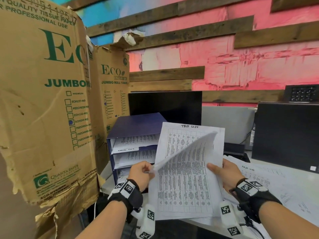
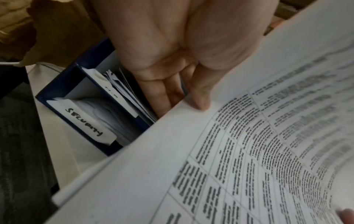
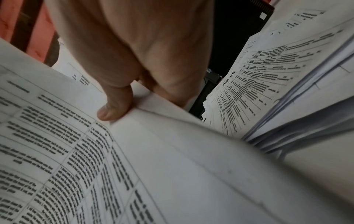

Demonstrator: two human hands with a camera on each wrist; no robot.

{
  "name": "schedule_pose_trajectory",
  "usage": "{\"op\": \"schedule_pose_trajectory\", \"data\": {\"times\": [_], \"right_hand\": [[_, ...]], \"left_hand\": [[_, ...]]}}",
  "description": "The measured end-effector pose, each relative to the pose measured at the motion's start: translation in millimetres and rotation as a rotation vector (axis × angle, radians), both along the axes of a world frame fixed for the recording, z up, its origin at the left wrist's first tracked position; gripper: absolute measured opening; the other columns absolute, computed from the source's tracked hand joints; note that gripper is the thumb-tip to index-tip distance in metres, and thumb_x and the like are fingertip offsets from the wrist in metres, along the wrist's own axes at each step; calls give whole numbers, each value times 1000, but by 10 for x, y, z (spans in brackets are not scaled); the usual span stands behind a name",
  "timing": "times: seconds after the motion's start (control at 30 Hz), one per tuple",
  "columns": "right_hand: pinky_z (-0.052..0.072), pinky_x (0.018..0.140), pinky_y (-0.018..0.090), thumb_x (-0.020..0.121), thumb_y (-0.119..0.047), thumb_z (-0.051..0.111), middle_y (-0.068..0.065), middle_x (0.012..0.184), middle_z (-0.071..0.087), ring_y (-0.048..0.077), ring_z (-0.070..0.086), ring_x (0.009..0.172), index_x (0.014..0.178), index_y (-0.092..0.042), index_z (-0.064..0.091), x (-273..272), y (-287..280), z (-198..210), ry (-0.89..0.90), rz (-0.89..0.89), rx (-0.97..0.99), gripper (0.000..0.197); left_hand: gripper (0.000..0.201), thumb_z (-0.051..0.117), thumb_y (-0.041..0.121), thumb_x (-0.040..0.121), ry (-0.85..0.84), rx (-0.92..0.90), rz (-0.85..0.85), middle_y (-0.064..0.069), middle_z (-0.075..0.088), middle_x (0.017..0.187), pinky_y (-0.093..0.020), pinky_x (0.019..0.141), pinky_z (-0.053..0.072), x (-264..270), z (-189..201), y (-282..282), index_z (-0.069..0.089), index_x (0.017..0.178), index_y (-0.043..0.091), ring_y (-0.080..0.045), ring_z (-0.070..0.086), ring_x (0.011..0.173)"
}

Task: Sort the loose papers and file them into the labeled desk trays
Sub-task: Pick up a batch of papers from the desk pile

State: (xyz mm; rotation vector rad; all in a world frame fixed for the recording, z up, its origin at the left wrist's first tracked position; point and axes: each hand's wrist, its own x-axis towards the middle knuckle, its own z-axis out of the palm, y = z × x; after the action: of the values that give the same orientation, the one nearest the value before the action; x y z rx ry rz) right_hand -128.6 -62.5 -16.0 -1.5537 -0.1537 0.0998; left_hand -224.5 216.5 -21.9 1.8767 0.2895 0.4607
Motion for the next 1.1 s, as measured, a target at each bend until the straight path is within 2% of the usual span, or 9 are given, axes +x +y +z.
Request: {"op": "schedule_pose_trajectory", "data": {"times": [0.1, 0.27, 0.43, 0.57, 0.63, 0.73, 0.83, 1.03, 1.1], "right_hand": [[53, 87, 51, 83, -9, 68, 12, 102, 71, 30, 69, 91, 104, -11, 63, -3, -16, 4, -25, -7, 35, 22], [50, 92, 52, 87, -7, 63, 13, 103, 71, 32, 67, 96, 101, -11, 65, 7, -44, -16, 10, 21, 58, 15], [57, 78, 47, 93, 0, 49, 23, 102, 69, 38, 66, 93, 104, -1, 63, -50, -79, -3, 79, 114, 122, 17], [59, 71, 43, 95, -1, 47, 20, 99, 71, 33, 69, 87, 105, -3, 63, -79, -109, 29, 64, 141, 95, 19], [59, 69, 41, 94, 0, 50, 15, 97, 72, 29, 70, 84, 104, -9, 65, -61, -108, 26, 31, 106, 61, 20], [54, 89, 44, 90, 1, 57, 5, 107, 70, 24, 68, 94, 103, -17, 70, -6, -132, 19, -99, -75, -42, 26], [40, 102, 31, 87, 2, 58, 1, 114, 61, 18, 55, 113, 108, -14, 69, -6, -191, 78, -213, -249, -223, 28], [36, 105, 34, 89, 1, 55, 11, 130, 57, 26, 51, 122, 117, -10, 65, -9, -126, 117, -217, -281, -360, 31], [40, 97, 31, 89, 1, 55, 14, 128, 58, 29, 55, 116, 118, -10, 65, -60, -67, 146, -207, -267, -383, 32]], "left_hand": [[37, 58, -12, 83, -7, 1, -54, 3, 70, 93, -36, 78, 57, -9, 59, -57, 65, 86, 24, -18, 67, 89], [30, 58, -2, 88, -48, 26, -80, 4, 69, 99, -20, 72, 52, 35, 133, -136, 63, 105, 23, -11, 66, 91], [21, 63, 10, 89, -16, 27, -99, 2, 69, 106, -19, 71, 52, 108, 130, -167, 64, 106, 21, -10, 66, 92], [24, 64, 11, 89, 43, 10, -98, -3, 70, 108, -31, 82, 55, 154, 104, -205, 65, 113, 12, -16, 68, 94], [23, 63, 9, 88, 32, -17, -35, -5, 70, 105, -30, 81, 54, 171, 100, -229, 66, 111, 10, -19, 68, 93], [22, 59, 10, 90, 57, -43, 82, -8, 69, 100, -27, 74, 51, 199, 104, -154, 64, 111, 6, -21, 65, 87], [25, 56, 11, 91, 116, -95, 124, -13, 67, 109, -38, 84, 54, 189, 96, 29, 61, 115, 4, -28, 65, 94], [17, 67, 18, 79, 172, -124, 196, -19, 66, 104, -52, 92, 51, 55, 41, 432, 61, 90, 7, -39, 63, 104], [11, 68, 13, 79, 193, -163, 236, -19, 65, 100, -52, 93, 51, -33, 62, 558, 57, 78, 11, -41, 62, 107]]}}
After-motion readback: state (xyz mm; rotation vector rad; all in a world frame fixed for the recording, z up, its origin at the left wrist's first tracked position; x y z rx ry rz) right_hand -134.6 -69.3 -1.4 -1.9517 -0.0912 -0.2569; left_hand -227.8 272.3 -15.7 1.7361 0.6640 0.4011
